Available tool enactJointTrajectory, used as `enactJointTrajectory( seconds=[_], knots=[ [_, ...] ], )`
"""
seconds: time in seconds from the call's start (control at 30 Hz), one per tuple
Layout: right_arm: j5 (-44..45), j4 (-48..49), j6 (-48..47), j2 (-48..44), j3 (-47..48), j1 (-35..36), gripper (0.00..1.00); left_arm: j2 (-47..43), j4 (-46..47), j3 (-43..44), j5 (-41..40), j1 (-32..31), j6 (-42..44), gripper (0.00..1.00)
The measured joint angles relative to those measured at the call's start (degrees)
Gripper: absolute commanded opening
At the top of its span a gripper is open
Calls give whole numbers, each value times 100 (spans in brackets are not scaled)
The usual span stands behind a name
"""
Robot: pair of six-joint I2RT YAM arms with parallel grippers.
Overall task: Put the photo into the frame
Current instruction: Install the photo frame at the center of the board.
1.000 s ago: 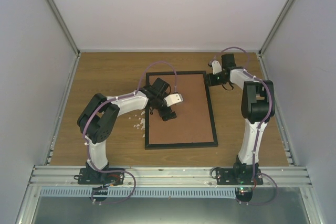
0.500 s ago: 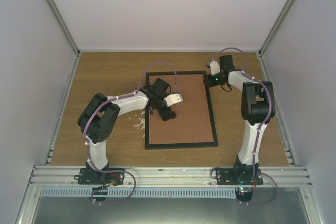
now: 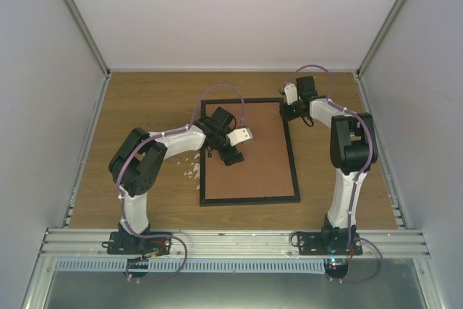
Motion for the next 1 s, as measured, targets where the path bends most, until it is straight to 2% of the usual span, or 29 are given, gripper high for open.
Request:
enactJointTrajectory(
  seconds=[0.3, 0.47, 0.63, 0.83, 1.0],
  knots=[
    [98, -59, -144, -22, 52, 55, 55, 33, 13, 24, -44, -2, -24, 88],
    [-835, -927, -116, -175, 157, -70, 59, 76, 15, 83, -72, 0, -35, 88],
    [-1735, -1714, -140, -713, 177, -380, 59, 81, 13, 87, -70, 0, -37, 88],
    [-2234, -2203, -424, -1453, -564, -815, 58, 4, 15, 63, 81, -44, -20, 89],
    [-2435, -2726, -859, -1731, -1351, -1178, 58, -39, -87, 459, 164, -457, 4, 88]
  ],
)
